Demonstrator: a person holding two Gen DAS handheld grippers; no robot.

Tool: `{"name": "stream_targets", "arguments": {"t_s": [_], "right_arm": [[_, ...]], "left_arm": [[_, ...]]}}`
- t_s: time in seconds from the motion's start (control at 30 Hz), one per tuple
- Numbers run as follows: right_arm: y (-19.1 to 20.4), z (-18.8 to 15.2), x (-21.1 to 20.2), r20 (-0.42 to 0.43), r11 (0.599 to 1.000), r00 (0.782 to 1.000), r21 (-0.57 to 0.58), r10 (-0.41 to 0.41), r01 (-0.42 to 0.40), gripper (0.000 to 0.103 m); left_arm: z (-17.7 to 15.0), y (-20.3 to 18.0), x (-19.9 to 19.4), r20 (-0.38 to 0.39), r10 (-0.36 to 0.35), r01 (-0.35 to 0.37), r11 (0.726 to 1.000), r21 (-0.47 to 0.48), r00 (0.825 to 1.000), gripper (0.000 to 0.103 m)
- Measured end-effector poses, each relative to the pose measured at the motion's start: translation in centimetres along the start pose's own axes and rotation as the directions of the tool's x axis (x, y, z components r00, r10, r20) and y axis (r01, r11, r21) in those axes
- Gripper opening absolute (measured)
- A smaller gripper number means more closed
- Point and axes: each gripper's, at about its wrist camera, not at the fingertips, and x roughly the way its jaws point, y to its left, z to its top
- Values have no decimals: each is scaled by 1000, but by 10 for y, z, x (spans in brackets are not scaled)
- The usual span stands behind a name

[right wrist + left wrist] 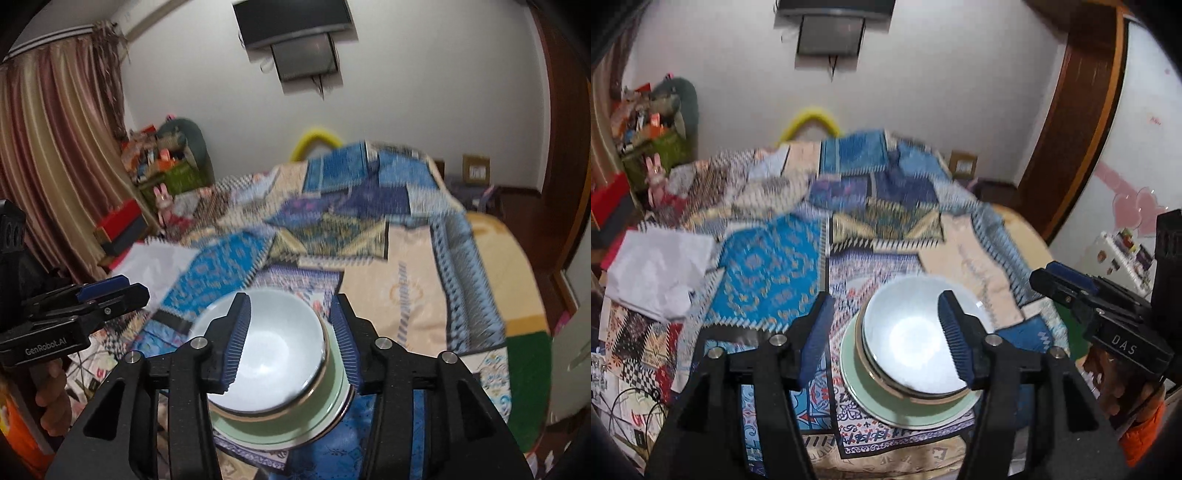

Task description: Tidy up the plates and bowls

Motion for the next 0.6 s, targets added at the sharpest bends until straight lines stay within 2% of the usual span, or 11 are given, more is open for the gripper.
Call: {"name": "stream_targets", "arguments": {"t_s": [0.17,0.23,0.3,0.47,0.6], "right_arm": [[14,9,-36,103,999,995,-35,10,-6,48],[20,12,-52,147,999,989,-50,15,-7,54],[25,14,-66,196,998,981,-62,16,-4,66],[36,16,-90,280,996,960,-85,26,-2,78],[40,17,-99,314,996,949,-92,32,-3,87]], "left_arm": [[7,-8,-43,121,-4,3,1000,9,993,66],[9,-10,-57,166,-3,1,1000,12,986,70],[10,-13,-72,213,1,-5,1000,18,977,74],[9,-23,-100,318,30,-50,997,53,948,86],[6,-26,-116,360,31,-54,997,55,933,96]]}}
